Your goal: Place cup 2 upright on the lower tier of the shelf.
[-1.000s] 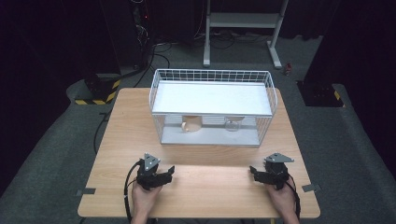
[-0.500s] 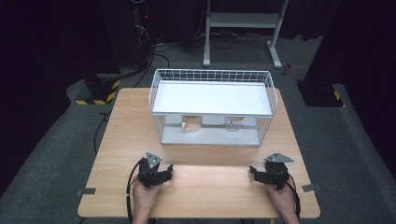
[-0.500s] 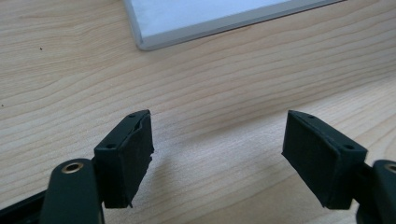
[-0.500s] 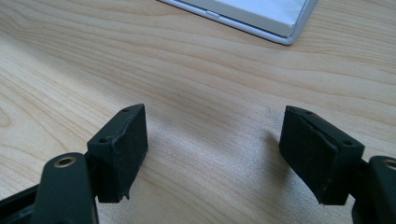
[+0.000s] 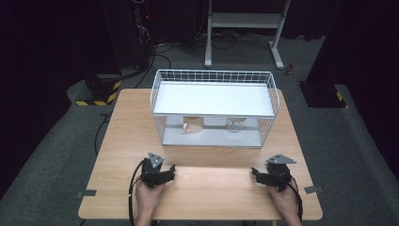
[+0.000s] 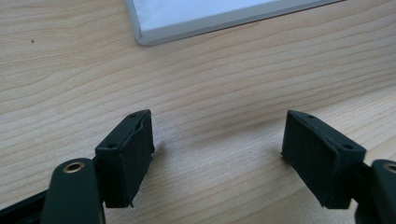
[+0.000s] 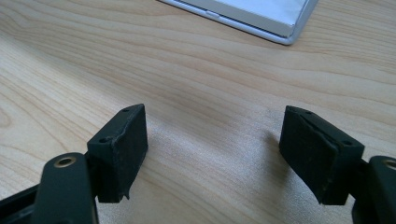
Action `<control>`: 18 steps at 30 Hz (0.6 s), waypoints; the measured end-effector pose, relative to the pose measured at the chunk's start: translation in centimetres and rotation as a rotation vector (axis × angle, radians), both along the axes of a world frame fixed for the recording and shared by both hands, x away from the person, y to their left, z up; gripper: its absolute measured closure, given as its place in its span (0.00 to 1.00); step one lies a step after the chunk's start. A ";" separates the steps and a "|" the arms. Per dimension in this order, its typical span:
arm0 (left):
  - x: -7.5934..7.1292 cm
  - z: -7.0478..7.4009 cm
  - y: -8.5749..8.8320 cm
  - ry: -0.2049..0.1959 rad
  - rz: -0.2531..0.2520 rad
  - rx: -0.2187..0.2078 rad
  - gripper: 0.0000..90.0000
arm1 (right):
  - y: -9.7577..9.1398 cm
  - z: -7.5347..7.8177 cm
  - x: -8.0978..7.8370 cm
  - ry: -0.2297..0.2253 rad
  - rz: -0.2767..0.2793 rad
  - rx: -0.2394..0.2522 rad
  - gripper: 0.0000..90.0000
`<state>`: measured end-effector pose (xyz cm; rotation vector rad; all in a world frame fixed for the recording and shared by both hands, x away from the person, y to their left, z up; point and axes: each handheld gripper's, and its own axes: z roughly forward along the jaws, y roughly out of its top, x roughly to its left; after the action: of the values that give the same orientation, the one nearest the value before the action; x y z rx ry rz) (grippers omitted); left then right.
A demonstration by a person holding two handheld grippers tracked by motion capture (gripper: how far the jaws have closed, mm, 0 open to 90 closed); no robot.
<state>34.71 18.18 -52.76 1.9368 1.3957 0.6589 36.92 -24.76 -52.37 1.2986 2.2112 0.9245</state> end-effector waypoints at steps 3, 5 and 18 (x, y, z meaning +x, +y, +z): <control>0.1 0.0 0.0 0.004 -0.005 -0.005 0.28 | 0.0 0.0 0.0 0.000 -0.001 0.000 0.26; 0.1 -0.1 0.1 0.012 0.000 -0.018 0.28 | 0.0 0.0 0.0 0.000 -0.001 0.000 0.26; 0.1 0.0 0.0 0.017 0.000 -0.010 0.26 | 0.0 0.0 0.0 0.001 -0.001 0.001 0.26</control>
<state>34.81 18.21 -52.80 1.9383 1.4063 0.6357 36.93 -24.76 -52.37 1.3013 2.2108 0.9252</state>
